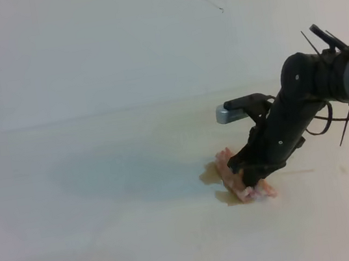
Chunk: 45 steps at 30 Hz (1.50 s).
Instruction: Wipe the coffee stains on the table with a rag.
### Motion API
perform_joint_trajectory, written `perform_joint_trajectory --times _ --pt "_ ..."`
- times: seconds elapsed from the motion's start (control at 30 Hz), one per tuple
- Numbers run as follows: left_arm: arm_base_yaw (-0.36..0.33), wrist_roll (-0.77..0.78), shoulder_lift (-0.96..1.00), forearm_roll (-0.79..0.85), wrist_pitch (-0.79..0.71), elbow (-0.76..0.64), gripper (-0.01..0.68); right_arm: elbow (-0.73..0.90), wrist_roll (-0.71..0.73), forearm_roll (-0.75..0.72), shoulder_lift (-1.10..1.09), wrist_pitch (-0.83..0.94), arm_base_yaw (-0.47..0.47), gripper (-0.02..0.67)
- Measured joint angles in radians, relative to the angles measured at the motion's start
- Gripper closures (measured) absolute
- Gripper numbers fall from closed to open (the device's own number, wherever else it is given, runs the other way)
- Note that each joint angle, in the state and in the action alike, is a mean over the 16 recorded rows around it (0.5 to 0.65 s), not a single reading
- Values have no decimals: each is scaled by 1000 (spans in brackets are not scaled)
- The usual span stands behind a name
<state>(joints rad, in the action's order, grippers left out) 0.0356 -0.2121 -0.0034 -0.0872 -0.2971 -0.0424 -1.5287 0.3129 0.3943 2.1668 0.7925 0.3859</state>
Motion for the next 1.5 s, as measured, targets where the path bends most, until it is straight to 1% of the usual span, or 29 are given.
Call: perform_joint_trajectory --times 0.4,0.67,1.0,1.27,1.5 --pt "0 0 -2 0 0 3 672 0 1 25 -14 -29 22 607" --pt "0 0 -2 0 0 0 672 0 28 79 -47 -31 27 607" --pt "0 0 -3 0 0 3 672 0 73 135 -53 -33 70 607" --pt "0 0 -7 0 0 -3 672 -2 47 82 -11 -38 103 607" --pt "0 0 -5 0 0 0 672 -6 -5 7 18 -35 100 608"
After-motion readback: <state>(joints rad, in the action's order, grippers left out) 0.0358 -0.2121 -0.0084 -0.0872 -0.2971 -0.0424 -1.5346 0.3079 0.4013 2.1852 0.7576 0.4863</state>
